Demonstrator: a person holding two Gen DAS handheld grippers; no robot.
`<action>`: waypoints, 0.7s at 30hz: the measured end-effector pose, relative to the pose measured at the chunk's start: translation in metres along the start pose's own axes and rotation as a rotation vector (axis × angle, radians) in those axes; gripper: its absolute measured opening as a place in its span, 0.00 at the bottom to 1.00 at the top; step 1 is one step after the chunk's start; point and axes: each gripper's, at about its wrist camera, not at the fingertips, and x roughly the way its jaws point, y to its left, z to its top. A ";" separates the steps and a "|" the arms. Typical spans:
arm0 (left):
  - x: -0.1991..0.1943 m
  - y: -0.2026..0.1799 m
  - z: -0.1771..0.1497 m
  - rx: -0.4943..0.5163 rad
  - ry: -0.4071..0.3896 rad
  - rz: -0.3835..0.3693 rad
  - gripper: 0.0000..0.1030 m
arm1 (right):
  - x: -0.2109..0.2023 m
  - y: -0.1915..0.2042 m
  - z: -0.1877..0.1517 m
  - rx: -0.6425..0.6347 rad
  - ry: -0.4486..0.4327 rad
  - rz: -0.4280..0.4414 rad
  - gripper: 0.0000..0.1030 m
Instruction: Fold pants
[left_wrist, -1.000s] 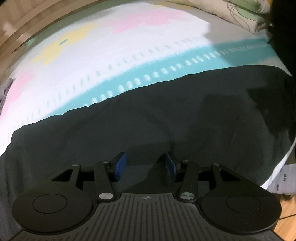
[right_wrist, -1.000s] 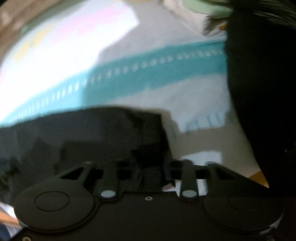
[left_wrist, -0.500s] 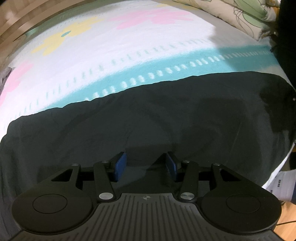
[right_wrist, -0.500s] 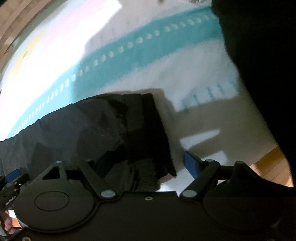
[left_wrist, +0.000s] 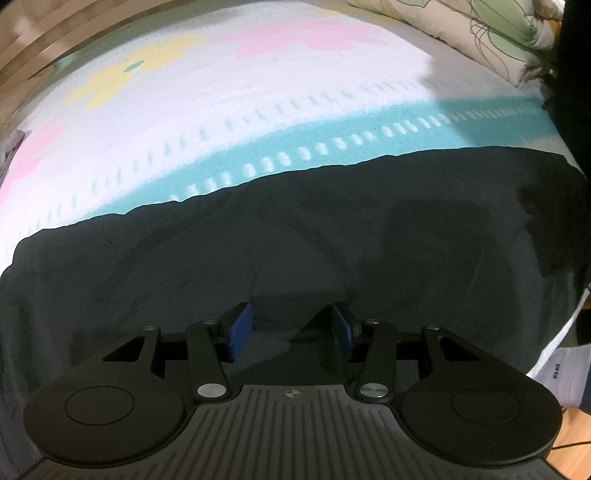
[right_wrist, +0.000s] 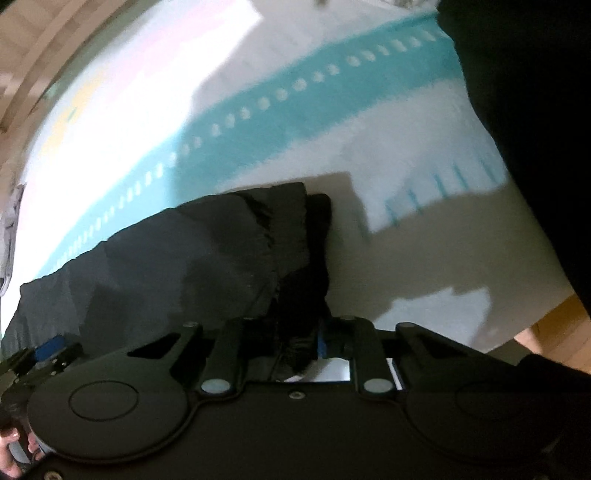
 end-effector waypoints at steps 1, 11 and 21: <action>-0.001 0.000 0.000 0.000 0.001 0.001 0.44 | -0.003 0.002 0.000 -0.004 -0.010 0.015 0.20; -0.009 0.005 0.010 -0.032 -0.052 0.070 0.44 | -0.029 0.012 0.000 0.011 -0.102 0.163 0.19; 0.002 -0.007 0.012 0.039 -0.040 0.099 0.44 | -0.048 0.060 0.007 -0.046 -0.171 0.335 0.18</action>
